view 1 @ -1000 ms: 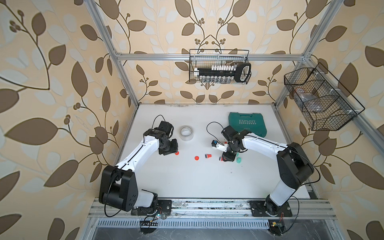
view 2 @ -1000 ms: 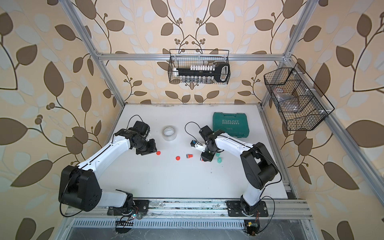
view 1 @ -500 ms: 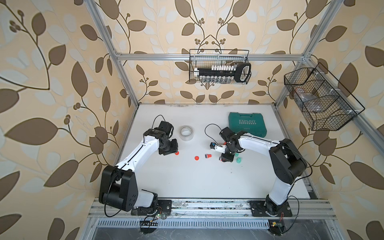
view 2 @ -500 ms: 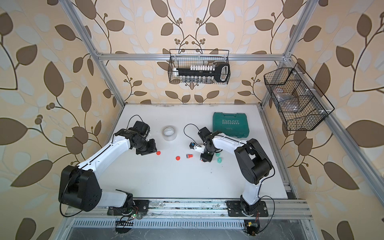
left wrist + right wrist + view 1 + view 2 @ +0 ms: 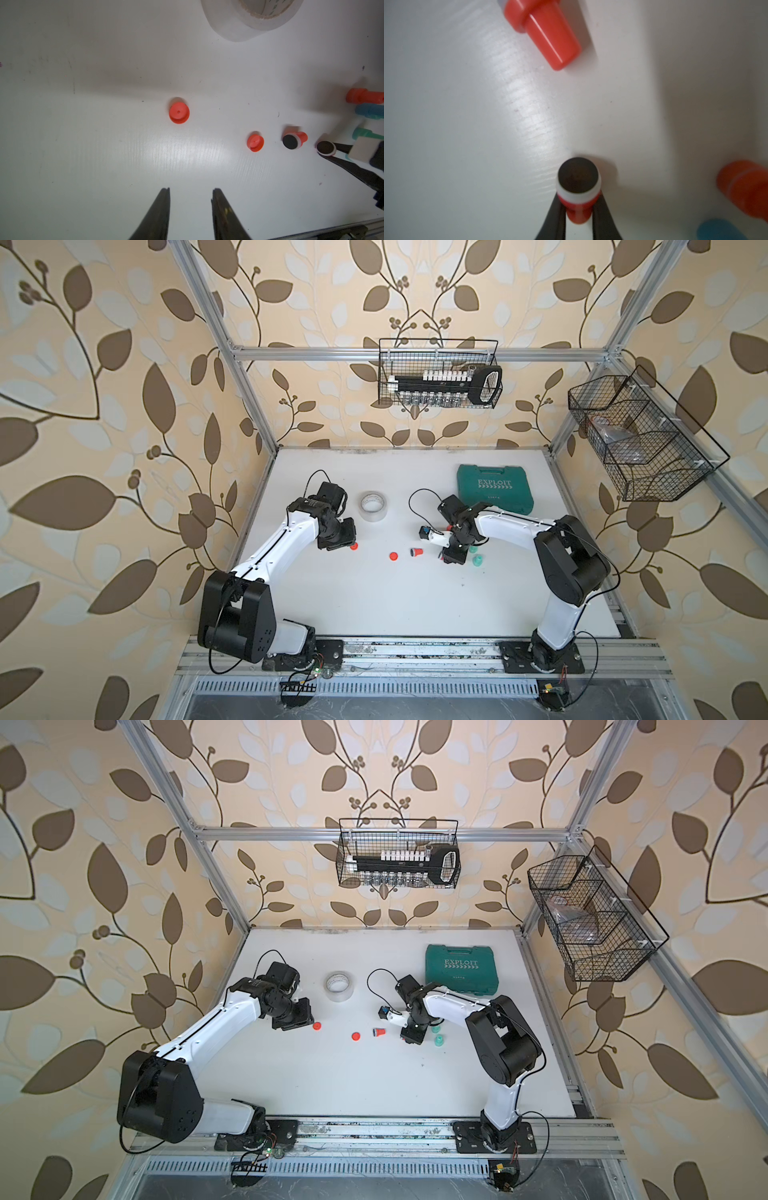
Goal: Close the stamp cap
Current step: Pick up the stamp from the center of the board.
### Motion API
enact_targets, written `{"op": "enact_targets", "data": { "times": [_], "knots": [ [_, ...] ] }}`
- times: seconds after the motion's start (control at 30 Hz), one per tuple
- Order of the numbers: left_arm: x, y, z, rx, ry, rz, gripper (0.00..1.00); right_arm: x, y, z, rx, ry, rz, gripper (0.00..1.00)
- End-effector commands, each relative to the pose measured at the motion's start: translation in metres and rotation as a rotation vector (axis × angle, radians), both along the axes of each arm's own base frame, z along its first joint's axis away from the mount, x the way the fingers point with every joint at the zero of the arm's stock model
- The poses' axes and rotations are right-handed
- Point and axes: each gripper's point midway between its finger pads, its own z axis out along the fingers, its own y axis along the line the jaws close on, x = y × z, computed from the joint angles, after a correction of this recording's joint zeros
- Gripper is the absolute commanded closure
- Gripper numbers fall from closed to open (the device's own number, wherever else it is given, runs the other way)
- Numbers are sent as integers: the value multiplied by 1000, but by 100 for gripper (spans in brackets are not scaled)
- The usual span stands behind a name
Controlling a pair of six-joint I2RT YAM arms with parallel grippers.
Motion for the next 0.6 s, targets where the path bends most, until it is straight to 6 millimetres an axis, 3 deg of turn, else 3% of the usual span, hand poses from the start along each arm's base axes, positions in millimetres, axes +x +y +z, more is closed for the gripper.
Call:
{"op": "enact_targets", "data": {
  "times": [0.0,0.2,0.43,0.57],
  "knots": [
    [0,-1,3,-9,-16,-24,63,-4,3,-2,4,24,2,88],
    [2,-11,12,-70,-50,-46,63,-3,7,17,51,-21,-25,91],
    [-5,-41,34,-261,-102,-89,61,-20,35,69,202,-122,10,92],
    [-18,-72,58,-365,-88,-123,60,-35,54,101,290,-188,65,92]
  ]
}}
